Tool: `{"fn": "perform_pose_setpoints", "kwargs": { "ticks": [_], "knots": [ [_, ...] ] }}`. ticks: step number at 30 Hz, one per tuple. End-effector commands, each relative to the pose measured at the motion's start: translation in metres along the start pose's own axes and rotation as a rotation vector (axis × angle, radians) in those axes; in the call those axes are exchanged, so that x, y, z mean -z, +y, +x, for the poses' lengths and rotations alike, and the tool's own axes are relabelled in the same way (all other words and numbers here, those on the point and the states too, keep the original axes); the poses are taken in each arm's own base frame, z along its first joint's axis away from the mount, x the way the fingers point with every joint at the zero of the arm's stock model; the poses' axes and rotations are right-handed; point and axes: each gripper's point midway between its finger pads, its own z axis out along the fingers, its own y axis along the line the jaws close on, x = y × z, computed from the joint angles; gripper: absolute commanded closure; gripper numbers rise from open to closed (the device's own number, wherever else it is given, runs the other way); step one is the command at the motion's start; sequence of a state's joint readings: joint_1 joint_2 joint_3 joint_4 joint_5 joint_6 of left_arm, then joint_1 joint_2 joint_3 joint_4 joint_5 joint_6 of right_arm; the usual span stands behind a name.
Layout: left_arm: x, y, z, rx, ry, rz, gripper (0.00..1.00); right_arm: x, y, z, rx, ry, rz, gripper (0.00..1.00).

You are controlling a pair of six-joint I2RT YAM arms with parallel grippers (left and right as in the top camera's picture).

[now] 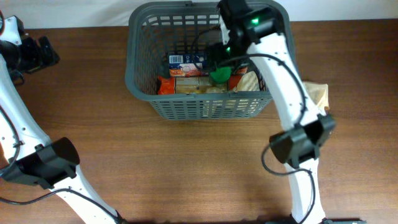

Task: Pack container
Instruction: 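Lift the green-lidded jar with the right gripper and place it in the basket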

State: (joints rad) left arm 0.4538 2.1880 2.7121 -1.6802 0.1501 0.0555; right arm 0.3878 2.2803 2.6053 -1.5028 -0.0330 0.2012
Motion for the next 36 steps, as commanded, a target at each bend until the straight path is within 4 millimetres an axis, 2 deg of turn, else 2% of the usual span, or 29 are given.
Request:
{"fn": "perform_pose_setpoints", "kwargs": {
  "ticks": [1, 2, 4, 5, 6, 7, 9, 12, 13, 14, 16, 17, 18, 19, 20, 21, 22, 26, 32, 36],
  "knots": [
    [0.0, -0.001, 0.0, 0.011, 0.0, 0.007, 0.01, 0.137, -0.036, -0.019, -0.021, -0.327, 0.161, 0.01],
    [0.0, -0.001, 0.0, 0.011, 0.0, 0.007, 0.01, 0.178, -0.059, -0.017, -0.059, -0.417, 0.255, 0.01],
    [0.0, -0.001, 0.0, 0.011, 0.0, 0.007, 0.01, 0.232, -0.097, -0.006, -0.133, -0.525, 0.391, 0.04],
    [0.0, -0.001, 0.0, 0.011, 0.0, 0.007, 0.01, 0.266, -0.127, 0.007, -0.198, -0.578, 0.493, 0.05],
    [0.0, -0.001, 0.0, 0.011, 0.0, 0.007, 0.01, 0.291, -0.157, 0.022, -0.27, -0.606, 0.578, 0.05],
    [0.0, -0.001, 0.0, 0.011, 0.0, 0.007, 0.01, 0.306, -0.189, 0.037, -0.359, -0.61, 0.633, 0.05],
    [0.0, -0.001, 0.0, 0.011, 0.0, 0.007, 0.01, 0.309, -0.227, 0.055, -0.505, -0.586, 0.677, 0.01],
    [0.0, -0.001, 0.0, 0.011, 0.0, 0.007, 0.01, 0.28, -0.27, 0.07, -0.617, -0.472, 0.636, 0.01],
    [0.0, -0.001, 0.0, 0.011, 0.0, 0.007, 0.01, 0.262, -0.283, 0.074, -0.649, -0.418, 0.595, 0.01],
    [0.0, -0.001, 0.0, 0.011, 0.0, 0.007, 0.01, 0.235, -0.297, 0.078, -0.684, -0.342, 0.535, 0.01],
    [0.0, -0.001, 0.0, 0.011, 0.0, 0.007, 0.01, 0.166, -0.315, 0.089, -0.731, -0.153, 0.418, 0.01],
    [0.0, -0.001, 0.0, 0.011, 0.0, 0.007, 0.01, 0.148, -0.318, 0.093, -0.733, -0.104, 0.396, 0.01],
    [0.0, -0.001, 0.0, 0.011, 0.0, 0.007, 0.01, 0.117, -0.321, 0.1, -0.724, -0.02, 0.368, 0.01],
    [0.0, -0.001, 0.0, 0.011, 0.0, 0.007, 0.01, 0.095, -0.32, 0.105, -0.701, 0.04, 0.34, 0.01],
    [0.0, -0.001, 0.0, 0.011, 0.0, 0.007, 0.01, 0.06, -0.314, 0.116, -0.67, 0.135, 0.28, 0.01],
    [0.0, -0.001, 0.0, 0.011, 0.0, 0.007, 0.01, 0.047, -0.311, 0.121, -0.664, 0.172, 0.254, 0.01],
    [0.0, -0.001, 0.0, 0.011, 0.0, 0.007, 0.01, 0.016, -0.303, 0.133, -0.649, 0.247, 0.191, 0.01],
    [0.0, -0.001, 0.0, 0.011, 0.0, 0.007, 0.01, -0.042, -0.29, 0.161, -0.624, 0.349, 0.072, 0.01],
    [0.0, -0.001, 0.0, 0.011, 0.0, 0.007, 0.01, -0.089, -0.286, 0.186, -0.638, 0.359, 0.036, 0.01],
    [0.0, -0.001, 0.0, 0.011, 0.0, 0.007, 0.01, -0.113, -0.284, 0.202, -0.693, 0.358, 0.039, 0.01]
  ]
}}
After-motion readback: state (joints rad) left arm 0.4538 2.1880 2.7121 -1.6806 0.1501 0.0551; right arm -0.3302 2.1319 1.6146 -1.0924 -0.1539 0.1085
